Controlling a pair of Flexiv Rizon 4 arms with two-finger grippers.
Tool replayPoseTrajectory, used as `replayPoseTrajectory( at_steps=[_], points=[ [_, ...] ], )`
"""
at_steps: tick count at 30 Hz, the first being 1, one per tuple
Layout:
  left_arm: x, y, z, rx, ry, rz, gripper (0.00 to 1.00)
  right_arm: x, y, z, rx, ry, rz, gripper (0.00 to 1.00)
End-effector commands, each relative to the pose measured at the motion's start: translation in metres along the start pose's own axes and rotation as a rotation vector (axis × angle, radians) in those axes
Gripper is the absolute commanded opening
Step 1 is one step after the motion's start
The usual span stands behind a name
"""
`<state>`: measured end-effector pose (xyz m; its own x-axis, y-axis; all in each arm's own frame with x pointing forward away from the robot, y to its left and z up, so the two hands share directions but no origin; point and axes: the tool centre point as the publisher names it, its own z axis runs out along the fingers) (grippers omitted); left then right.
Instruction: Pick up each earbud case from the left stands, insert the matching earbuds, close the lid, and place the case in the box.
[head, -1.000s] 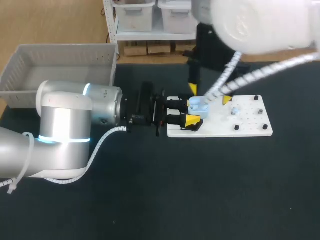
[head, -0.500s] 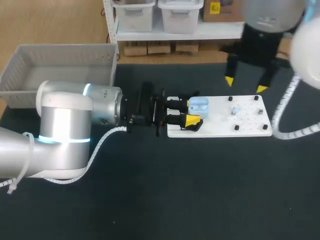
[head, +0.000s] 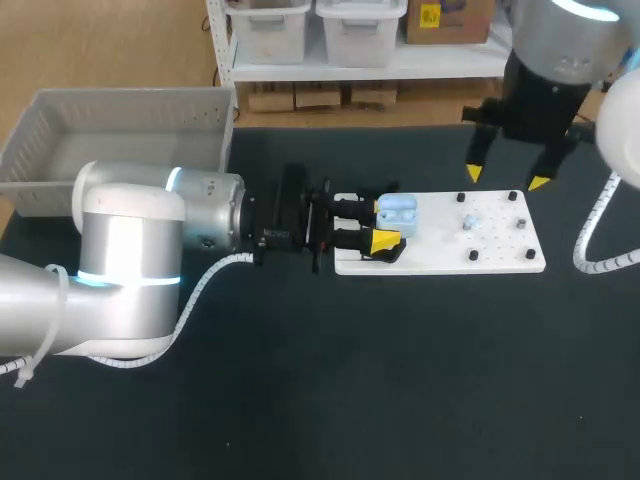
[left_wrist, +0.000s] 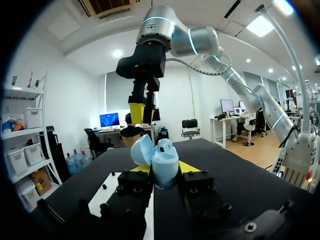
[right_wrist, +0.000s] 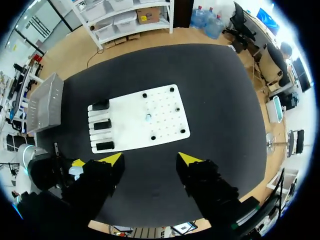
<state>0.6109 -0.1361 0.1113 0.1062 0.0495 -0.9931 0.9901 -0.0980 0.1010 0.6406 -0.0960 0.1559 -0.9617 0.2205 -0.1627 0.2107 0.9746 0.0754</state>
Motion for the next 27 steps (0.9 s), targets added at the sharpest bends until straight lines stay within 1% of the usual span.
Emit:
replayPoseTrajectory(
  at_steps=[1,3,7,8,10,11,12,14,17,24,27],
  points=[
    [0.001,-0.002,0.0,-0.007,-0.002,0.003,0.0,-0.007,0.004,0.021,-0.002,0.009,-0.008,0.69],
    [0.001,-0.002,0.0,-0.007,-0.002,0.003,0.0,-0.01,0.003,0.029,-0.003,0.011,-0.01,0.67],
    [0.001,-0.002,0.0,-0.007,-0.002,0.003,0.0,-0.014,0.006,0.041,-0.017,0.014,-0.019,0.57],
    [0.001,-0.002,0.0,-0.007,-0.002,0.003,0.0,-0.014,0.008,0.045,-0.019,0.014,-0.022,0.56],
    [0.001,-0.002,0.0,-0.007,-0.002,0.003,0.0,-0.014,0.009,0.052,-0.015,0.025,-0.033,0.55],
    [0.001,-0.002,0.0,-0.007,-0.002,0.003,0.0,-0.014,0.01,0.057,-0.01,0.043,-0.042,0.57],
    [0.001,-0.002,0.0,-0.007,-0.002,0.003,0.0,-0.014,0.01,0.063,0.001,0.042,-0.057,0.59],
    [0.001,-0.002,0.0,-0.007,-0.002,0.003,0.0,-0.016,0.011,0.066,-0.008,0.051,-0.062,0.64],
    [0.001,-0.002,0.0,-0.007,-0.002,0.003,0.0,-0.019,0.013,0.072,-0.024,0.048,-0.069,0.65],
    [0.001,-0.002,0.0,-0.007,-0.002,0.003,0.0,-0.017,0.018,0.094,-0.04,0.069,-0.079,0.58],
    [0.001,-0.002,0.0,-0.007,-0.002,0.003,0.0,-0.02,0.016,0.101,-0.042,0.076,-0.073,0.52]
  ],
)
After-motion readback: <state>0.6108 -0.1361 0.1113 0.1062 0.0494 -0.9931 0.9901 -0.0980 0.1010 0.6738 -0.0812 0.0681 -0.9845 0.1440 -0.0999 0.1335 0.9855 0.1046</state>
